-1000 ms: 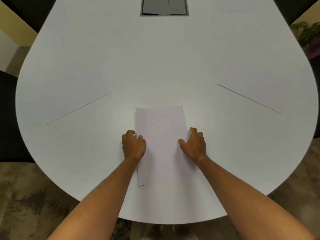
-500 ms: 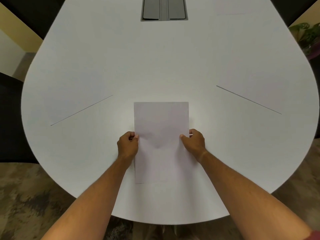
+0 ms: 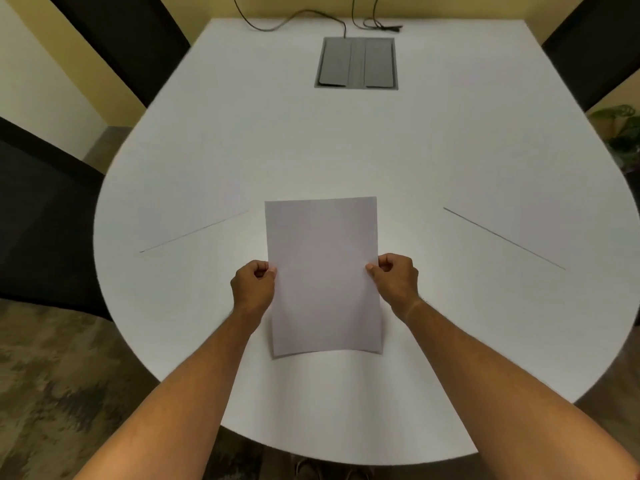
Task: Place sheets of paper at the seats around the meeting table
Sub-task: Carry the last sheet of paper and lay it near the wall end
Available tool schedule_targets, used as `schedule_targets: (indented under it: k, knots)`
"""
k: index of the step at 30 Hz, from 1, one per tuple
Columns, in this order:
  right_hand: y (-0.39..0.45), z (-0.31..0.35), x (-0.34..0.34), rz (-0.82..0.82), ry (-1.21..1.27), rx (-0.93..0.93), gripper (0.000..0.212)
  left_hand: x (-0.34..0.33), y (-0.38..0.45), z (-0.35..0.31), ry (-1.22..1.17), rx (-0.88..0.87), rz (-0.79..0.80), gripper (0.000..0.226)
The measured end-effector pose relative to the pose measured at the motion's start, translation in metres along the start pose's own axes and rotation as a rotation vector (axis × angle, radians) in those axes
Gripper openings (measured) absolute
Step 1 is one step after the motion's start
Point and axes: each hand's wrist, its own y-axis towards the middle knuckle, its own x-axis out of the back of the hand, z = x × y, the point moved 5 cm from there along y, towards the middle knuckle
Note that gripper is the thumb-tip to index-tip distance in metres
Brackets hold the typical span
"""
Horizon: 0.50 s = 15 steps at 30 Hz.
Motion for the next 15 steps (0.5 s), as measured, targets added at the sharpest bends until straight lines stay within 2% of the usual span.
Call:
schedule_targets:
  k: [6, 15]
  knots:
    - [-0.007, 0.067, 0.003, 0.017, 0.037, 0.161, 0.013, 0.05, -0.009, -0.038, -0.08, -0.06, -0.105, 0.004]
    - [-0.048, 0.175, -0.032, 0.171, 0.116, 0.408, 0.02, 0.169, -0.037, -0.074, -0.137, -0.16, -0.343, 0.004]
